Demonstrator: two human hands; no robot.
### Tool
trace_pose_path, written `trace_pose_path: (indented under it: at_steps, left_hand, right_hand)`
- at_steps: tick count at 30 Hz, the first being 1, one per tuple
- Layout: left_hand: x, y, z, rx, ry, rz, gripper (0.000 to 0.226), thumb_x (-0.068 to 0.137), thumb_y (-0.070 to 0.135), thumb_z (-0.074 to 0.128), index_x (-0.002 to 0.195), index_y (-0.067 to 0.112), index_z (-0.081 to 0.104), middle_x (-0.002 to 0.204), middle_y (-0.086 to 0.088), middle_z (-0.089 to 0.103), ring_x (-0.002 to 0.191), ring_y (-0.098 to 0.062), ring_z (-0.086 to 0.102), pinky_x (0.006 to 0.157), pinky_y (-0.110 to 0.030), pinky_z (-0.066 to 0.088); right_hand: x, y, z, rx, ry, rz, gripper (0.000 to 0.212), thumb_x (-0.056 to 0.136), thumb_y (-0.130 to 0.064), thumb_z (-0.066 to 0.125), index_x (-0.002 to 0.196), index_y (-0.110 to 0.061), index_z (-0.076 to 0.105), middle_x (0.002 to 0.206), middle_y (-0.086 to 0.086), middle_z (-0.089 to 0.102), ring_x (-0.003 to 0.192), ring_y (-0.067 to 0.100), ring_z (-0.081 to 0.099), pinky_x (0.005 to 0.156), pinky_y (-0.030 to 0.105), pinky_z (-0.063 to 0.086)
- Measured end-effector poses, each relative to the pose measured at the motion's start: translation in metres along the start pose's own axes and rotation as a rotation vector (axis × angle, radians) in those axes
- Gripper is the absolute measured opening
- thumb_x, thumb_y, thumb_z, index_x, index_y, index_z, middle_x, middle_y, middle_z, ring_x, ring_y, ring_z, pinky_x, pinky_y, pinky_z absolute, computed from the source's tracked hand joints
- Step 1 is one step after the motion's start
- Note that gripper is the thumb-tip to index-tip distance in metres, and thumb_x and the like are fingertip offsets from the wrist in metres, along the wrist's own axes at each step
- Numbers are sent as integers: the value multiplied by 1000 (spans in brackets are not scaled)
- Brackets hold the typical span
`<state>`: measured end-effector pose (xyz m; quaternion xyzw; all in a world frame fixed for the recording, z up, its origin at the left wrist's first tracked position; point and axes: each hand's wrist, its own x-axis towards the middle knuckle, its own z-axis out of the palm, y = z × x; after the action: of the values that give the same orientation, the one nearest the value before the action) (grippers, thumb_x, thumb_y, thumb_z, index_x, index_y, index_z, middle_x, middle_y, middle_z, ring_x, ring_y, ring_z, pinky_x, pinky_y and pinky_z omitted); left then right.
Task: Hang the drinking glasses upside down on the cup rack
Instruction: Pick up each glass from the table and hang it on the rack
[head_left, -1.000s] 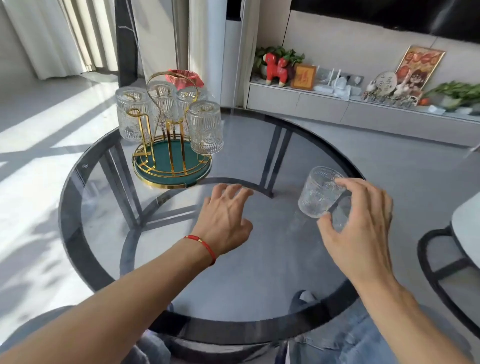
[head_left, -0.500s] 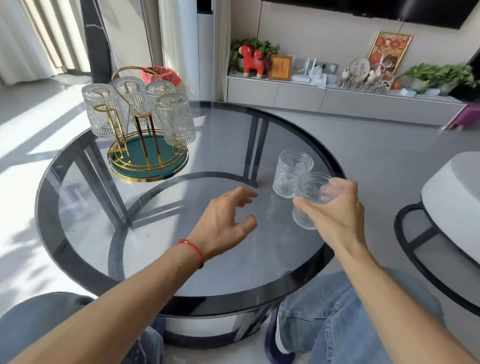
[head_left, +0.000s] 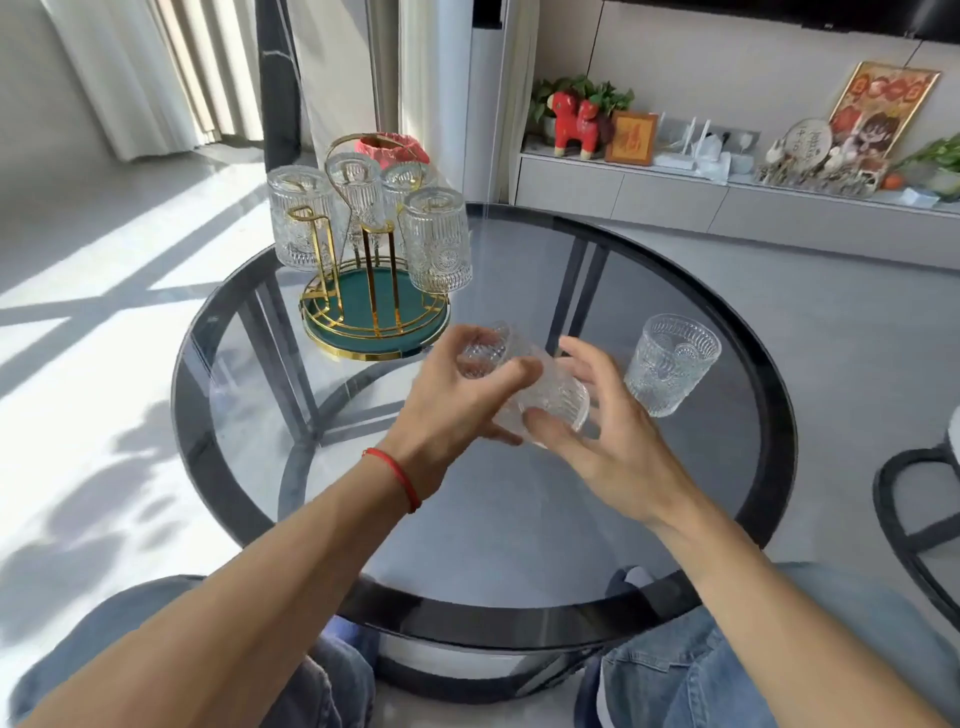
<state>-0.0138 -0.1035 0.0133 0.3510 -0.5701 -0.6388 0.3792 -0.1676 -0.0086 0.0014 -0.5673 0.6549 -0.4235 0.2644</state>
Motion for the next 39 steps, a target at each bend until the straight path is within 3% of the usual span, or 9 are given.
trace_pose_path:
  at_steps: [3, 6, 8, 11, 15, 19, 23, 31, 39]
  left_hand:
    - [6, 4, -16, -158, 5, -105, 71, 61, 42, 76, 122, 11, 55, 114, -10, 62, 94, -19, 70, 62, -45, 61]
    - [12, 4, -27, -221, -31, -141, 63, 66, 39, 74, 118, 9, 58, 122, -14, 59, 113, -34, 61, 66, -46, 60]
    - [20, 9, -41, -147, -58, -80, 57, 72, 40, 72, 122, 13, 61, 122, -7, 62, 117, -22, 59, 69, -47, 62]
    - [32, 18, -73, 188, -66, 64, 58, 85, 56, 60, 131, 21, 61, 118, 0, 70, 109, -13, 66, 79, -42, 62]
    - [43, 4, -104, 537, 134, 101, 46, 95, 49, 44, 107, 15, 73, 106, -10, 74, 99, -25, 67, 88, -45, 56]
    - [53, -23, -120, 1253, -12, 223, 44, 84, 25, 66, 128, 21, 65, 142, -9, 55, 134, -28, 42, 108, -47, 42]
    - [58, -32, -121, 1320, -3, 227, 53, 86, 31, 67, 138, 24, 56, 154, -7, 41, 142, -26, 32, 111, -50, 39]
    - [57, -30, -117, 1352, 2, 191, 54, 86, 35, 65, 138, 23, 56, 153, -9, 40, 140, -28, 34, 105, -54, 44]
    - [55, -26, -116, 1372, -18, 191, 49, 86, 36, 65, 134, 26, 59, 154, -11, 38, 142, -29, 32, 101, -54, 44]
  right_hand:
    - [2, 1, 8, 244, -93, 98, 66, 96, -66, 46, 154, -36, 36, 142, -11, 61, 128, 3, 61, 107, 37, 53]
    - [13, -3, 19, 388, -42, 66, 57, 97, -48, 51, 149, -25, 44, 130, 1, 72, 119, 24, 70, 97, 44, 60]
    - [26, -11, 19, 449, 4, 30, 56, 96, -45, 60, 145, -22, 49, 123, 9, 74, 116, 24, 71, 94, 47, 60]
    - [52, -31, 13, 320, 81, -78, 50, 96, -53, 64, 142, -34, 53, 120, 26, 68, 111, 27, 71, 94, 46, 60]
    - [94, -63, 10, 56, 178, -237, 50, 95, -61, 56, 142, -46, 50, 114, 9, 65, 109, 29, 66, 100, 56, 52]
    - [135, -109, 20, -38, 176, -392, 56, 99, -56, 55, 150, -35, 47, 140, 3, 62, 115, 27, 67, 94, 53, 58]
    - [173, -147, 44, -324, 122, -483, 60, 102, -55, 50, 156, -31, 40, 151, 6, 54, 139, 27, 49, 113, 45, 41]
    - [210, -159, 92, -618, 16, -384, 65, 100, -60, 48, 152, -23, 39, 140, 13, 50, 130, 34, 51, 97, 45, 43]
    - [216, -146, 119, -680, -35, -308, 62, 102, -54, 50, 149, -15, 44, 149, 18, 47, 136, 39, 49, 100, 47, 43]
